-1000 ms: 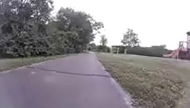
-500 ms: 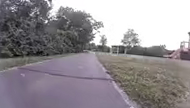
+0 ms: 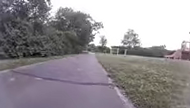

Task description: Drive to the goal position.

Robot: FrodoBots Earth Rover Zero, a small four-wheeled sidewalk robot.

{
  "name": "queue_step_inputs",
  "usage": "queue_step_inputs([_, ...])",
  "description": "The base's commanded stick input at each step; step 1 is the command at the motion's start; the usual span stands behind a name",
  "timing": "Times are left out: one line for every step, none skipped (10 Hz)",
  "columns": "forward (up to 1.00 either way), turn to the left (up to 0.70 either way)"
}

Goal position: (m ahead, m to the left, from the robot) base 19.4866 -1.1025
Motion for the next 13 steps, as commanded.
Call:
queue_step_inputs([0.70, -0.01])
queue_step_inputs([0.70, -0.01])
queue_step_inputs([0.70, -0.01])
queue_step_inputs([0.70, -0.01])
queue_step_inputs([0.70, -0.01])
queue_step_inputs([0.70, -0.01])
queue_step_inputs([0.70, -0.01])
queue_step_inputs([0.70, -0.01])
queue_step_inputs([0.70, -0.01])
queue_step_inputs([0.70, -0.01])
queue_step_inputs([0.70, -0.01])
queue_step_inputs([0.70, -0.01])
queue_step_inputs([0.70, -0.01])
